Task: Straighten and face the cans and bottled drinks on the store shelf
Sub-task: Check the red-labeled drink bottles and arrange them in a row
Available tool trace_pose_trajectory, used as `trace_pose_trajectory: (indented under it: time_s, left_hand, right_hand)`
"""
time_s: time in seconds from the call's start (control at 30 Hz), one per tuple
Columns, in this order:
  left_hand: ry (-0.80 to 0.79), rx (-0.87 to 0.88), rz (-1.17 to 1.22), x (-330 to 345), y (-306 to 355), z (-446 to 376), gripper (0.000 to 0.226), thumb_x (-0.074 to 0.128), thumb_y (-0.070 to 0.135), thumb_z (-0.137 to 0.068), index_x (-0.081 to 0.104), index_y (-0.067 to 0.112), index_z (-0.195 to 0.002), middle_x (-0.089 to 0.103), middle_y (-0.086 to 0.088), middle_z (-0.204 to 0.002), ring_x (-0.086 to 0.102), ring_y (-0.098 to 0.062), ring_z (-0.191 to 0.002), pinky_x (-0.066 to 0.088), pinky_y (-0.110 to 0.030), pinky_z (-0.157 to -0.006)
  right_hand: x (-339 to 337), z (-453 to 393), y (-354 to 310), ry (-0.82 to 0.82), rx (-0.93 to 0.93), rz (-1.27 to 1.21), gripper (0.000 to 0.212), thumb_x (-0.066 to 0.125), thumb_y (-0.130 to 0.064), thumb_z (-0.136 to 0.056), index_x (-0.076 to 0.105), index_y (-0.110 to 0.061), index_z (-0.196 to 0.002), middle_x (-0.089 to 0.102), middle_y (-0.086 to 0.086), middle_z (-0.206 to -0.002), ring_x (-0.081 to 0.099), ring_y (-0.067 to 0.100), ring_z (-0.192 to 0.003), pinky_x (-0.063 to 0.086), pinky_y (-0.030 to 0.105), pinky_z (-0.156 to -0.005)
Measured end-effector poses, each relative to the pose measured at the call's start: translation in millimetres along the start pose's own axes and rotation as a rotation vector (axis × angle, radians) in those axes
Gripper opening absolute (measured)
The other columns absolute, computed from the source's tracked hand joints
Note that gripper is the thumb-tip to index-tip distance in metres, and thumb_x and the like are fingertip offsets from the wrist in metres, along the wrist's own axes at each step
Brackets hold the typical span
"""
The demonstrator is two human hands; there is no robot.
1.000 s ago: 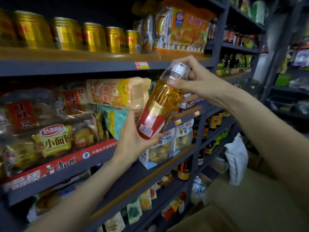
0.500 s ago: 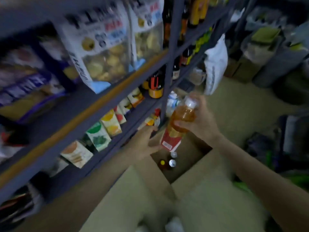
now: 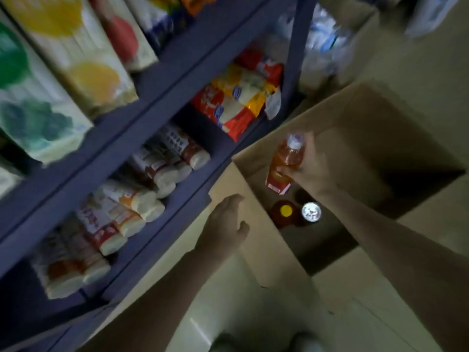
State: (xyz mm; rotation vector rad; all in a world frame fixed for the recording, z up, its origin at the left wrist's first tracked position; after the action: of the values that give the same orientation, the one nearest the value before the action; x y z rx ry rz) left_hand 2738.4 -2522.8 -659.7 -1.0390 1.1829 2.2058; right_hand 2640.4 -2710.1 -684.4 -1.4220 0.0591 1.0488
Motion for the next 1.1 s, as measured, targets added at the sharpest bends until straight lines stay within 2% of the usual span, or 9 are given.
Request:
trace_pose_trajectory:
  time_s: [0.13,0.23,0.47,0.6,0.7,0.77,0.83,0.97,1.1]
  left_hand:
    - [-0.139,0.077,-0.006,54,-22,-44,0.065,0.052,0.017,-0.092,0.02,0.018,-0.147,0.018,0.0,-0.155,0.019,-0.015,-0.141,0.023,-0.027,-0.113]
    - [-0.164,0.128,-0.012,74,-37,-57,0.066,0.052,0.015,-0.092,0.019,0.022,-0.148,0.01,0.004,-0.156,0.017,-0.013,-0.141,0.026,-0.021,-0.106]
    - [-0.215,0.105,-0.014,65,-49,-45,0.066,0.05,0.01,-0.091,0.019,0.025,-0.147,0.017,0.005,-0.154,0.03,-0.016,-0.135,0.034,-0.025,-0.102]
    - [-0.163,0.054,0.011,25,-20,-20,0.057,0.046,0.01,-0.093,0.026,0.02,-0.146,0.03,-0.001,-0.148,0.043,-0.018,-0.123,0.037,-0.024,-0.096]
    - [-0.133,0.06,0.003,-21,12,-3,0.056,0.047,0.011,-0.094,0.027,0.017,-0.145,0.032,-0.004,-0.146,0.041,-0.021,-0.126,0.034,-0.027,-0.1]
    - [-0.116,0.053,0.033,-56,36,14,0.055,0.049,0.009,-0.093,0.029,0.013,-0.144,0.034,-0.008,-0.145,0.04,-0.023,-0.127,0.034,-0.03,-0.102]
    - [-0.067,0.044,0.104,-98,61,41,0.051,0.049,0.005,-0.092,0.035,0.01,-0.14,0.037,-0.011,-0.142,0.041,-0.024,-0.127,0.036,-0.032,-0.1]
    - [0.159,0.034,0.222,-208,105,112,0.041,0.049,-0.001,-0.089,0.046,0.003,-0.13,0.047,-0.017,-0.13,0.049,-0.031,-0.117,0.042,-0.04,-0.096]
    - [0.384,0.092,0.217,-313,130,221,0.035,0.048,0.004,-0.088,0.051,0.002,-0.122,0.052,-0.018,-0.122,0.055,-0.03,-0.109,0.045,-0.037,-0.092]
  right_hand:
    - [67,-34,55,-0.032,0.018,0.013,0.084,0.078,-0.012,-0.074,0.03,-0.01,-0.142,0.055,0.01,-0.13,0.052,0.028,-0.121,0.036,0.032,-0.101]
    - [93,-45,84,-0.034,0.054,0.051,0.085,0.076,-0.009,-0.076,0.027,-0.012,-0.145,0.056,0.011,-0.13,0.052,0.03,-0.12,0.037,0.03,-0.095]
    - [89,-31,85,-0.237,-0.046,0.335,0.066,0.068,-0.015,-0.081,0.037,-0.013,-0.14,0.054,0.016,-0.13,0.05,0.036,-0.119,0.036,0.032,-0.095]
    - [68,-5,59,-0.373,-0.046,0.578,0.052,0.053,-0.017,-0.092,0.038,-0.017,-0.142,0.036,0.013,-0.145,0.028,0.033,-0.137,0.024,0.04,-0.109]
    - [23,17,4,-0.426,-0.02,0.611,0.057,0.046,-0.019,-0.097,0.024,-0.023,-0.149,0.037,0.014,-0.147,0.035,0.031,-0.134,0.028,0.043,-0.11]
    - [-22,37,-50,-0.4,-0.064,0.578,0.054,0.045,-0.015,-0.098,0.027,-0.02,-0.148,0.046,0.013,-0.138,0.049,0.029,-0.121,0.04,0.037,-0.099]
    - [-70,65,-114,-0.373,-0.119,0.577,0.048,0.046,-0.013,-0.098,0.034,-0.016,-0.143,0.052,0.012,-0.131,0.053,0.026,-0.114,0.039,0.029,-0.088]
    - [-144,118,-241,-0.352,-0.222,0.568,0.05,0.05,-0.012,-0.095,0.034,-0.01,-0.142,0.046,0.018,-0.136,0.047,0.032,-0.123,0.036,0.032,-0.096]
    - [-181,196,-383,-0.381,-0.48,0.571,0.047,0.05,-0.014,-0.097,0.036,-0.008,-0.141,0.058,0.009,-0.116,0.056,0.026,-0.1,0.041,0.023,-0.078]
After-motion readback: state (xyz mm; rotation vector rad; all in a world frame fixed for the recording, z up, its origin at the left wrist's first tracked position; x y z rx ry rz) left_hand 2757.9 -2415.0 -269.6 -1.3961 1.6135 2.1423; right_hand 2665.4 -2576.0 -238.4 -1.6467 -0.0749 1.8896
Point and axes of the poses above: each hand's wrist, its own z-axis away from the middle knuckle, its own x-axis out of the palm, y = z × x, the point moved 3 cm from there along -z, towards the middle knuckle
